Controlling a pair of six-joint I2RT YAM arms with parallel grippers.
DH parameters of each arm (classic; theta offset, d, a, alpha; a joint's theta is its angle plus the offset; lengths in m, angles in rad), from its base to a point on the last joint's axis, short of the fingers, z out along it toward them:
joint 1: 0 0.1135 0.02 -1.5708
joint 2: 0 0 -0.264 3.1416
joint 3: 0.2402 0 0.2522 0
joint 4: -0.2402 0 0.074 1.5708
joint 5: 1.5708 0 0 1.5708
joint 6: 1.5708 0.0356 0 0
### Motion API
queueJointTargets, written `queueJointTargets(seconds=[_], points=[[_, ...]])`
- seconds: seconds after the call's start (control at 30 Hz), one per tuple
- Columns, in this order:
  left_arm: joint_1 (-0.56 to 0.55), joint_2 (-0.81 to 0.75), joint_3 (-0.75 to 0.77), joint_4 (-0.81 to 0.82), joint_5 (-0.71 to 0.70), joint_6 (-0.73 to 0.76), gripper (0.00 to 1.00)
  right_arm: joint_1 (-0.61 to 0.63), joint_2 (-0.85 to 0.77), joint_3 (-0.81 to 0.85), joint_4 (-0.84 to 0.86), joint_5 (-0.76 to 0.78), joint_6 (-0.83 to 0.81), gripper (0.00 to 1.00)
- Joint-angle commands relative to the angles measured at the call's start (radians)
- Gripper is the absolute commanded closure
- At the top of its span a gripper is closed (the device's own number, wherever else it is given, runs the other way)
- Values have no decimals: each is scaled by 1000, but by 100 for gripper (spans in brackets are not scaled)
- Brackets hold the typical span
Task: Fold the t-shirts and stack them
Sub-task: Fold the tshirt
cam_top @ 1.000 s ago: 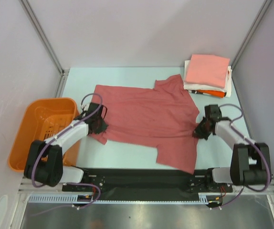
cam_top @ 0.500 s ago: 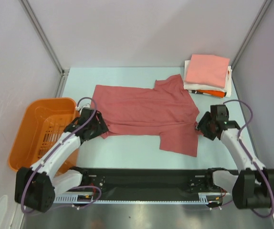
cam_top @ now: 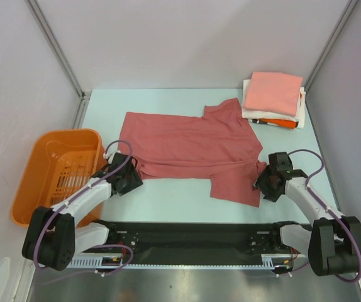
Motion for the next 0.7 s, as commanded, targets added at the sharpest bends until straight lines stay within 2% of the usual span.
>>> queueJointTargets(seconds=[0.0,0.13,0.17,0.3,0.4,0.43,0.53,0.67], points=[[-4,11,-20,101,-14,-23,42,-5,-6,-7,49,7,14,40],[-3,23,-30,145,-35,-17,45,-8,-10,-11,56,-1,7,41],[-3,41,-29,152,-38,-13,50,-8,-18,-14,65,-6,7,41],[-3,101,-9,175,-49,-7,56,-8,-29,-28,66,-12,14,41],[-4,136,9,194,-57,2,66,-7,-29,-39,59,8,20,41],[-3,143,18,201,-58,6,76,-7,-27,-39,59,7,28,41],[-3,153,34,199,-66,14,97,3,-20,-40,50,25,42,42],[-3,112,37,182,-70,17,100,36,-41,-51,27,62,83,42]])
